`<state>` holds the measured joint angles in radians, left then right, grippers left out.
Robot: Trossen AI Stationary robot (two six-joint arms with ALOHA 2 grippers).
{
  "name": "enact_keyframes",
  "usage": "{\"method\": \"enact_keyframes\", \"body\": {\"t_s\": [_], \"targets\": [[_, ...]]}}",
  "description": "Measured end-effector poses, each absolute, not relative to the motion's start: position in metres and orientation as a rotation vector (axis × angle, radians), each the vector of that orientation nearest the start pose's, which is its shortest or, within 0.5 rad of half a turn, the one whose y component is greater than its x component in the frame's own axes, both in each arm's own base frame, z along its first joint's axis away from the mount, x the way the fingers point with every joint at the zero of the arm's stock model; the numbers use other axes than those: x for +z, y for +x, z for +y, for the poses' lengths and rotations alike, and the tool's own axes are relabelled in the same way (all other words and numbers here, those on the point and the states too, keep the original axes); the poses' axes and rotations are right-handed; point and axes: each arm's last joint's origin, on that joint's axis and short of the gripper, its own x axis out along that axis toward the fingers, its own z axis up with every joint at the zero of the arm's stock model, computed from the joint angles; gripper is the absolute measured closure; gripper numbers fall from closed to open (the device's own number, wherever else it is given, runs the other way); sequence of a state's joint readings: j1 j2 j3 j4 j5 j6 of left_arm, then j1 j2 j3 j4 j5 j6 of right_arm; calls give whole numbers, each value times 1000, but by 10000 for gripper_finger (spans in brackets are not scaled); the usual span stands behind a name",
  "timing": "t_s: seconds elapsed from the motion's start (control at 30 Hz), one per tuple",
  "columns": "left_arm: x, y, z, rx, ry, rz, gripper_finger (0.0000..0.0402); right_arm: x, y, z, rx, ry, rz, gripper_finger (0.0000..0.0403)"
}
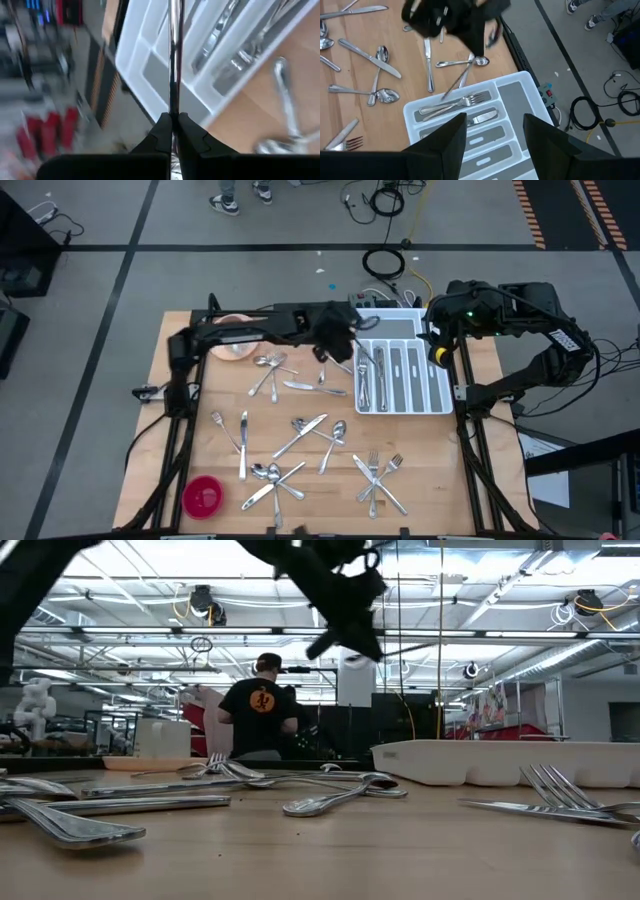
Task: Sort silverware
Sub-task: Put the silver spoon into the white silverware tray
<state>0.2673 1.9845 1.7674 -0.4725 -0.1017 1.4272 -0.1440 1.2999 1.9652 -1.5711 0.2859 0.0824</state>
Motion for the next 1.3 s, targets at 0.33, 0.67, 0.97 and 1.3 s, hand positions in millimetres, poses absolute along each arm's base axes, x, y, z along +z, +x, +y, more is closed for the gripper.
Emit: {"method": "enact_keyframes", "body": {"t_s": [0.33,0.67,0.97,1.3], "targets": [[247,498,122,-303,1623,671,391,481,161,-32,-457,51,883,215],[210,535,105,-410,1712,472,391,481,161,-32,-473,85,874,215],[186,551,95,-480,1686,377,391,481,161,-32,-477,93,872,216],[169,547,109,-572,1749,387,391,481,161,-32,-475,89,873,216]]}}
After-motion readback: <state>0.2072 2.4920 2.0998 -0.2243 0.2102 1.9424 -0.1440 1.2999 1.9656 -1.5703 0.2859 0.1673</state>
